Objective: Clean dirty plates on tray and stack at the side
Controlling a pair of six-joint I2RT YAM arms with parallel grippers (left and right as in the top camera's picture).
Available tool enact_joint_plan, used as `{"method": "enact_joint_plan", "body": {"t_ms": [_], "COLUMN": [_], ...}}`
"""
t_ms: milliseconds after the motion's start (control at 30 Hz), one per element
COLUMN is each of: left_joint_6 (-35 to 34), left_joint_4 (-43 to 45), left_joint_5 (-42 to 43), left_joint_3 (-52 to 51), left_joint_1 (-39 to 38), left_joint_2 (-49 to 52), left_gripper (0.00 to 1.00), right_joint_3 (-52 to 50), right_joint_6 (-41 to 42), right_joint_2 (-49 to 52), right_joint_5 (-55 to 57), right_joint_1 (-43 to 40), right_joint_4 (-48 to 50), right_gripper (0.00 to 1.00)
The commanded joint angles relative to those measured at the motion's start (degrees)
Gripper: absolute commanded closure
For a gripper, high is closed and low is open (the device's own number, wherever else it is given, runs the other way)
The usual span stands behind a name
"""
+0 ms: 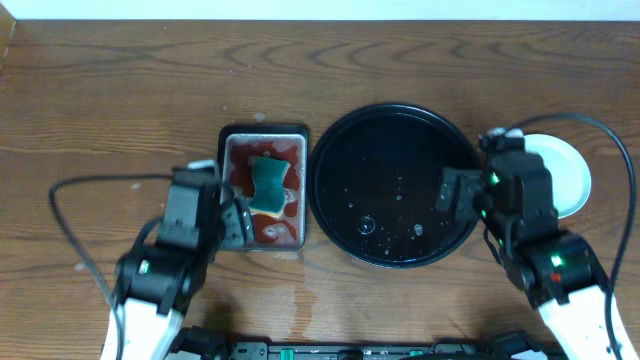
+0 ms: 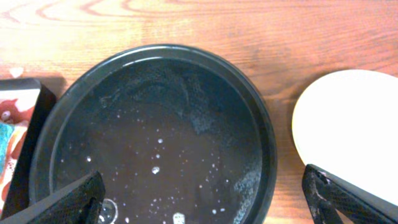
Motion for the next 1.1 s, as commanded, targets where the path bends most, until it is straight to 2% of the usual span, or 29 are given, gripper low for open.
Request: {"method": "enact_joint_plan", "body": {"t_ms": [0, 133, 267, 1067], "left_joint_6": [0.8, 0.1, -0.1, -0.1], "left_joint_4": [0.4, 0.4, 0.5, -0.6], "left_joint_5": [0.6, 0.7, 0.7, 0.7], "left_joint_3": [-3.1, -4.3, -4.3, -4.3], "left_joint_1": [0.2, 0.2, 0.2, 0.2], "left_joint_2": [-8.5, -18.1, -22.8, -23.3], "left_gripper": [0.19, 0.18, 0.18, 0.18], "right_joint_3": [-5.3, -10.1, -11.6, -11.8], "right_joint_6": [1.5, 2.3, 2.3, 2.2], "right_joint_2": [-6.6, -15.0, -19.4, -20.2], "right_joint_5": [-1.3, -1.1, -0.9, -0.5], "right_joint_1": [-0.5, -0.6, -0.6, -0.5], "right_joint_4": [1.9, 4.9, 3.7, -17.7], "right_gripper": [0.01, 0.01, 0.01, 0.01]}}
